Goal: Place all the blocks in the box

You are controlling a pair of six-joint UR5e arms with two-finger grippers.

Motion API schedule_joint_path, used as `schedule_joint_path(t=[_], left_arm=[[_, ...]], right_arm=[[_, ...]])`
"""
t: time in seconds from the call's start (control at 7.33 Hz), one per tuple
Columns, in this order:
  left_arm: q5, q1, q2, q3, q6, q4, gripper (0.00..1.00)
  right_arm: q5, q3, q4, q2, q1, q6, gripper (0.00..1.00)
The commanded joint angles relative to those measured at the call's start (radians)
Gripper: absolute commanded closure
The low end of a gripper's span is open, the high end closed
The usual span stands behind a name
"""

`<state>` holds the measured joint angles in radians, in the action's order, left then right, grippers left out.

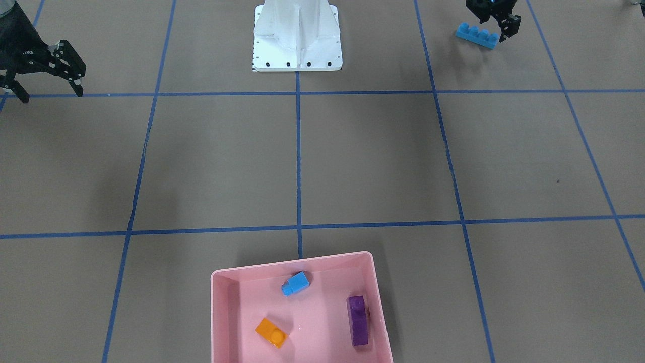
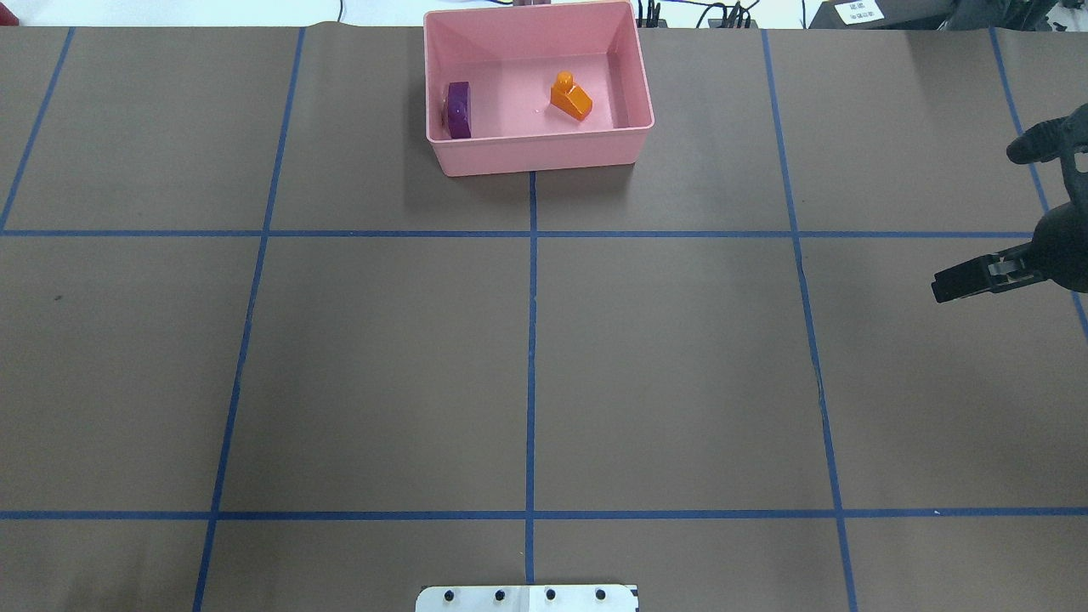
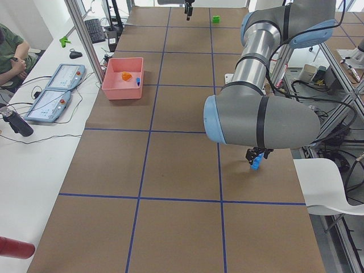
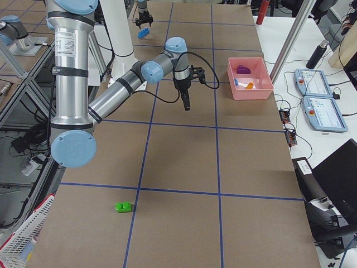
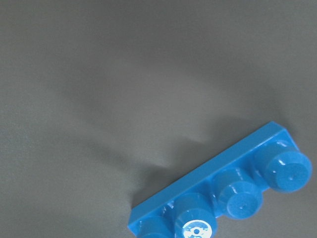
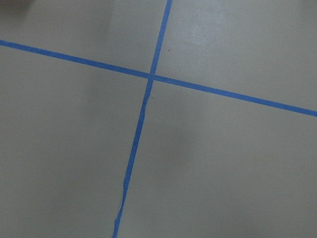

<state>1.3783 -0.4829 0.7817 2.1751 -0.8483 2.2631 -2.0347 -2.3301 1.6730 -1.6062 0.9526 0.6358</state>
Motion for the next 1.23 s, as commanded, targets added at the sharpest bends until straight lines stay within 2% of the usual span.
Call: schedule_joint_path(t=[0.0,0.41,0.82,0.96,1.09], left_arm=[[-0.005,-0.006,0.014,-0.034,0.000,-0.004,0.00],[-0.002,-0.006,0.065,-0.064,-0.001,-0.004,0.00],[0.002,-0.002,0.085,-0.054,-0.011,-0.002,0.02],[0.002,0.001,0.085,-0.049,-0.012,-0.002,0.51],[0.001,0.000,0.087,-0.049,-0.014,-0.002,0.67]], right_arm=[[-0.001,0.002,0.001,0.008,0.000,0.001,0.01],[-0.002,0.002,0.001,0.009,0.000,0.001,0.01],[-0.002,0.002,-0.001,0.011,0.000,0.001,0.01],[-0.002,0.002,-0.001,0.011,0.000,0.001,0.01],[-0.002,0.002,0.001,0.011,0.000,0.001,0.01]])
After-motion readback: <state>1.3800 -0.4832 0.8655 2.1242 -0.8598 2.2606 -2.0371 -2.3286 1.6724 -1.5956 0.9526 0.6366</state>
